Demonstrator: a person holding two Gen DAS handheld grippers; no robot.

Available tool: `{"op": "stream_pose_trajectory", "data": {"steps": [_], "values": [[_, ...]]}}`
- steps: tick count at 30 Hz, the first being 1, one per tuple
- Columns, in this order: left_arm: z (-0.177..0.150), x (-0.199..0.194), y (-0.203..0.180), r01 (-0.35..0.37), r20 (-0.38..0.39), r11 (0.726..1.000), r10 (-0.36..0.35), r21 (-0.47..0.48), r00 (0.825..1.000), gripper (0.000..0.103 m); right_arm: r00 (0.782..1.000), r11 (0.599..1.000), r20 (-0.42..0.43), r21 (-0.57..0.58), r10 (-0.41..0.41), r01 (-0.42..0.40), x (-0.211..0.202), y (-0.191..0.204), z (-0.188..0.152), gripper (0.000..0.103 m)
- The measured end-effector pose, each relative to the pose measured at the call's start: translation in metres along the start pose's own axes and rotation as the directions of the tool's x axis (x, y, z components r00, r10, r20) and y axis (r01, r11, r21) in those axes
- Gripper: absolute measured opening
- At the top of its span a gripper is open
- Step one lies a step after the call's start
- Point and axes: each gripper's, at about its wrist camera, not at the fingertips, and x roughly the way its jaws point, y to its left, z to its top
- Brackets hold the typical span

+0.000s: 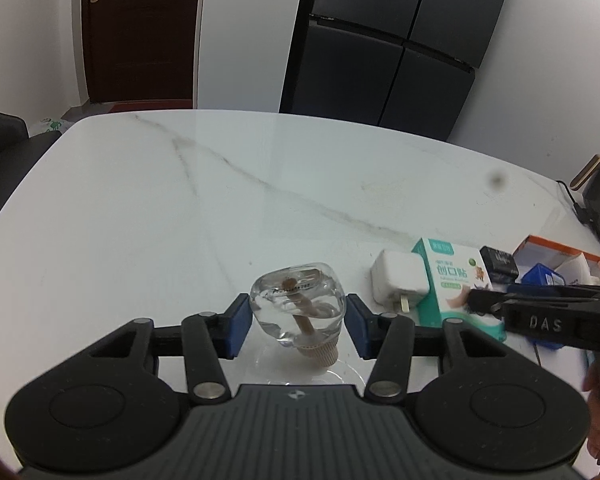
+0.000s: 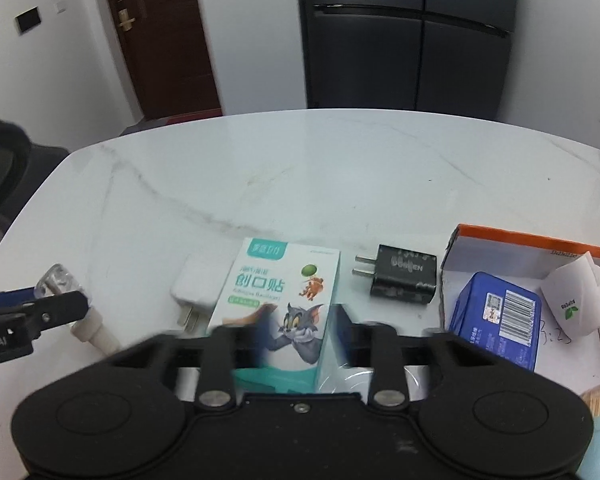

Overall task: Organize rigid objects
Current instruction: 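Lift the diffuser bottle with the left gripper while the right gripper grasps the bandage box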

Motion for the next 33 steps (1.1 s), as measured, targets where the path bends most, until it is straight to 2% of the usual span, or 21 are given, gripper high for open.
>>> {"op": "stream_pose_trajectory", "data": {"steps": [1,5,7,11,15,17,18,19,21,25,33], "values": [[-0.001,0.001,0.000,-0.003,0.001,1.000,0.003,-0.003,1.000,0.051,1.000,1.000,0.003,0.005,0.007,-0.007,0.000,0.001,-0.002,0.093],[-0.006,-0.003,-0.003,-0.001,0.003,1.000,0.001,-0.002,1.000,0.051,1.000,1.000,0.011,-0.015,0.000,0.001,0.005,0.009,-0.004,0.093],[-0.006,-0.005,-0.004,-0.005,0.009,1.000,0.005,-0.002,1.000,0.051,0.999,0.999,0.014,-0.024,-0.034,0.034,0.012,0.013,-0.003,0.098],[-0.007,-0.007,-0.005,-0.004,0.011,1.000,0.004,-0.012,1.000,0.051,0.999,0.999,0.012,0.027,-0.031,0.031,0.024,0.012,0.006,0.099],[-0.006,-0.009,-0.006,0.001,0.022,1.000,-0.001,-0.012,1.000,0.051,0.999,0.999,-0.042,0.043,-0.012,0.014,0.027,0.015,0.014,0.099],[-0.005,-0.009,-0.005,0.001,0.027,1.000,0.000,-0.018,1.000,0.051,0.999,1.000,-0.041,0.017,-0.023,0.024,0.026,0.022,0.013,0.099],[-0.005,-0.010,-0.006,0.002,0.028,1.000,-0.001,-0.019,1.000,0.051,0.997,0.998,-0.047,-0.016,-0.054,0.054,0.028,0.028,0.012,0.099],[-0.004,-0.011,-0.006,0.004,0.030,1.000,-0.003,-0.020,1.000,0.051,0.995,0.996,-0.056,-0.040,-0.081,0.079,0.031,0.030,0.010,0.094],[-0.004,-0.013,-0.007,0.003,0.034,1.000,-0.002,-0.014,0.999,0.051,0.993,0.996,-0.074,-0.013,-0.090,0.089,0.038,0.025,0.005,0.084],[-0.005,-0.017,-0.009,0.002,0.040,1.000,-0.002,-0.011,0.999,0.051,0.994,0.996,-0.065,0.026,-0.086,0.087,0.035,0.014,-0.002,0.083],[-0.005,-0.031,-0.019,-0.012,0.048,1.000,0.013,-0.011,0.999,0.051,0.998,0.999,0.054,0.002,-0.040,0.040,-0.026,0.015,-0.013,0.083]]}}
